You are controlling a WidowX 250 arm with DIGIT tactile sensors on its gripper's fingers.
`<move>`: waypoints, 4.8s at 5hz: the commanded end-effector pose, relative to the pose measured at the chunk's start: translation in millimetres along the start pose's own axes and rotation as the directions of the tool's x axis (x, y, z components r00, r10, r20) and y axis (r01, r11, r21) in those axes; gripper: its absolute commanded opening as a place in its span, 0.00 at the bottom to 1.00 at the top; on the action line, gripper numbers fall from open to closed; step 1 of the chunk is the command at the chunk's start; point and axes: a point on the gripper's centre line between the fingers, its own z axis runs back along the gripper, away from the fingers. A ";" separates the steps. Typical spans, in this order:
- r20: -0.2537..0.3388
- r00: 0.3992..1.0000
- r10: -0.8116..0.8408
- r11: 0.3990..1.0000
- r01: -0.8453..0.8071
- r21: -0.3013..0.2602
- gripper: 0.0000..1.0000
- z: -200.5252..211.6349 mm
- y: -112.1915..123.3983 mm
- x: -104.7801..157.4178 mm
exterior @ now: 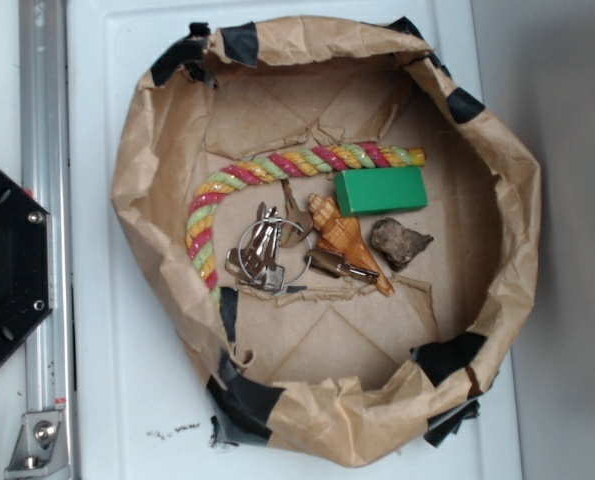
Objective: Grab the shell.
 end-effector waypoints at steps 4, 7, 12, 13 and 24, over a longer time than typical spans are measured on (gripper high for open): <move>0.256 0.966 0.045 0.996 -0.024 -0.088 1.00 -80.2 8.4 82.4; 0.144 0.988 0.063 0.998 -0.065 0.013 1.00 -180.8 22.5 122.0; 0.064 0.990 0.124 0.992 -0.121 -0.047 1.00 -209.4 37.9 157.3; 0.021 0.994 0.109 0.992 -0.108 -0.059 1.00 -221.6 28.8 151.9; -0.037 0.797 -0.603 0.796 0.604 0.038 1.00 -182.0 16.2 119.2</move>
